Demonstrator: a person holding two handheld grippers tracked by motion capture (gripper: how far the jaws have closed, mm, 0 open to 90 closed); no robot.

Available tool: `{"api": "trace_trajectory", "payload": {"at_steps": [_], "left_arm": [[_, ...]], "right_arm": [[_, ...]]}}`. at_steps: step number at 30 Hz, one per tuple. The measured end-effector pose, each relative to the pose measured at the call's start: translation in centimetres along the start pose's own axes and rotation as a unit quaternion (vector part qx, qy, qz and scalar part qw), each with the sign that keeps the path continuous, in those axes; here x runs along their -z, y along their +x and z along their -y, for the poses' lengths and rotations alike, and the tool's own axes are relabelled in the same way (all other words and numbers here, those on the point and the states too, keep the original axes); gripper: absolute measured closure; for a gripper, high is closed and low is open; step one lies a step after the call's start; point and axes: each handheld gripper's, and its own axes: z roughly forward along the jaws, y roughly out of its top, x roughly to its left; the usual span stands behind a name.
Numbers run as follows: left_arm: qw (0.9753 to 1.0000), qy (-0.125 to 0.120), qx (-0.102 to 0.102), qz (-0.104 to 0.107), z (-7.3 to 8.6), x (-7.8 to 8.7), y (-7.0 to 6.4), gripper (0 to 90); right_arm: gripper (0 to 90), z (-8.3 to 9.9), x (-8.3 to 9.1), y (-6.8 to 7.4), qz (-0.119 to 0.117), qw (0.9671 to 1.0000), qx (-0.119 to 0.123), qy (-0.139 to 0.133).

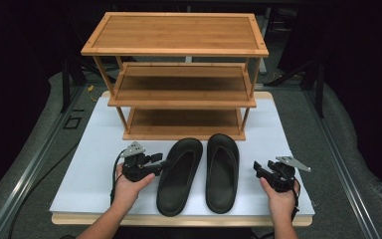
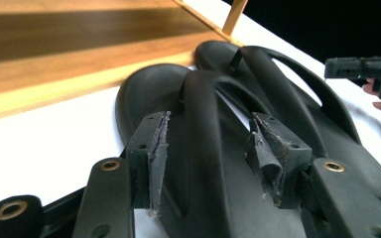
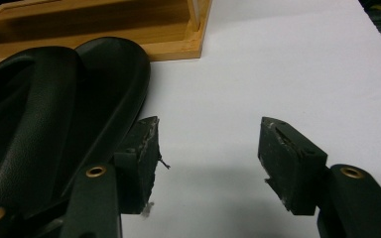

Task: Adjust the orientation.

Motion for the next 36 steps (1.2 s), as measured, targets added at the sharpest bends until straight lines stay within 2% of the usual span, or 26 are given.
{"api": "trace_trajectory", "payload": {"at_steps": [12, 15, 19, 23, 28, 34, 36], "left_arm": [[0.9992, 0.036, -0.007, 0.015, 1.9, -1.2, -0.5, 55.1], [0.9988, 0.048, -0.011, 0.009, 2.2, -1.4, -0.7, 55.6], [0.9988, 0.046, -0.014, 0.006, 2.4, -1.4, -0.7, 56.6], [0.9986, 0.050, -0.017, 0.000, 2.3, -1.4, -0.4, 63.6], [0.9990, 0.042, 0.007, 0.012, 2.5, -1.3, 0.1, 67.6], [0.9991, 0.041, 0.007, 0.010, 2.4, -1.0, 0.2, 69.1], [0.9990, 0.045, 0.001, 0.004, 2.3, -0.8, 0.3, 69.5]], "right_arm": [[41.3, 0.0, -0.1, 0.0, 0.001, 1.0000, 0.000, 0.002], [41.3, 0.0, -0.1, -0.1, 0.001, 1.0000, 0.001, 0.004], [41.3, 0.1, -0.1, -0.1, 0.000, 1.0000, -0.002, 0.002], [41.4, 0.1, -0.1, -0.1, 0.000, 1.0000, -0.004, 0.001], [41.9, 0.1, -0.2, -0.1, 0.000, 1.0000, -0.005, 0.001], [42.2, 0.0, -0.3, 0.0, 0.004, 1.0000, -0.005, 0.000], [42.2, 0.0, -0.3, 0.0, 0.004, 1.0000, -0.005, 0.001]]}}
